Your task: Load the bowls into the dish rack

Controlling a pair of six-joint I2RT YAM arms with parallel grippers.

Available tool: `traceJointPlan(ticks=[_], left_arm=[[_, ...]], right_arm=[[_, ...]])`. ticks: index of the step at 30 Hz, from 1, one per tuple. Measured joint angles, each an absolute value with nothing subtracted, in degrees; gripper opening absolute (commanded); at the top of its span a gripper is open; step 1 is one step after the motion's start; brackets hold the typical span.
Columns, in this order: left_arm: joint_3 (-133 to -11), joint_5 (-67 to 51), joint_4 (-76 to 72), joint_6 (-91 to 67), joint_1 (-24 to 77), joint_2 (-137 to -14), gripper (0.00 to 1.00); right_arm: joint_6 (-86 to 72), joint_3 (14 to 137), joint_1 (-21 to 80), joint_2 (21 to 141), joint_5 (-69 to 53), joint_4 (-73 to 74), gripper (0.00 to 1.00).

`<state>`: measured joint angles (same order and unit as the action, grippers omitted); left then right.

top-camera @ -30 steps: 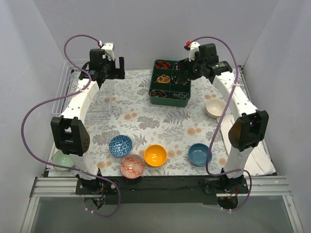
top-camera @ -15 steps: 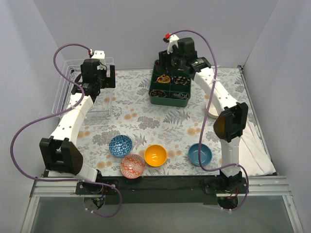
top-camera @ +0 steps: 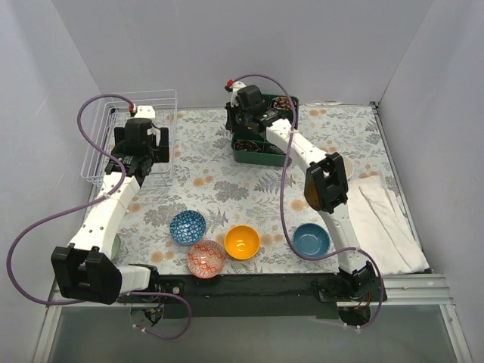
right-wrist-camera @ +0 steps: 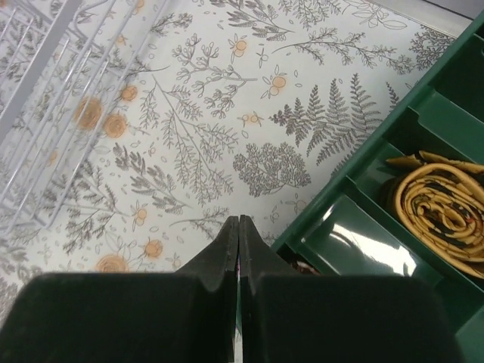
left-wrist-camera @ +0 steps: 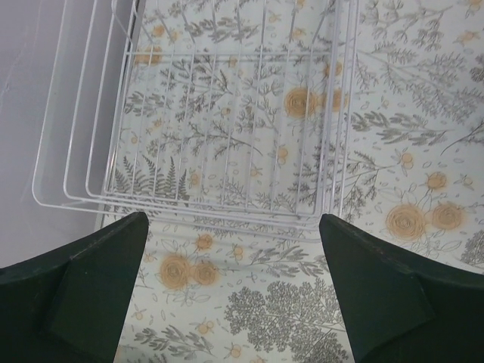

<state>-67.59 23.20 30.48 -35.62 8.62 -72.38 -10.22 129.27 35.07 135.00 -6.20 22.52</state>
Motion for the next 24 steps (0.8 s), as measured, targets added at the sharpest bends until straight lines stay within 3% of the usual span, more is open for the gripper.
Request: traceJointPlan(ticks=[15, 24], left_arm=[[-65.47, 24.84, 33.04, -39.22, 9.26, -72.86, 0.98], [-65.52, 24.84, 32.97, -39.86, 9.5, -75.99, 0.98]], right_arm=[[-9.47, 134.61, 37.98, 149.6, 9.1, -2.26, 0.01], [-6.42, 134.43, 37.32, 150.23, 17.43, -4.84, 0.01]])
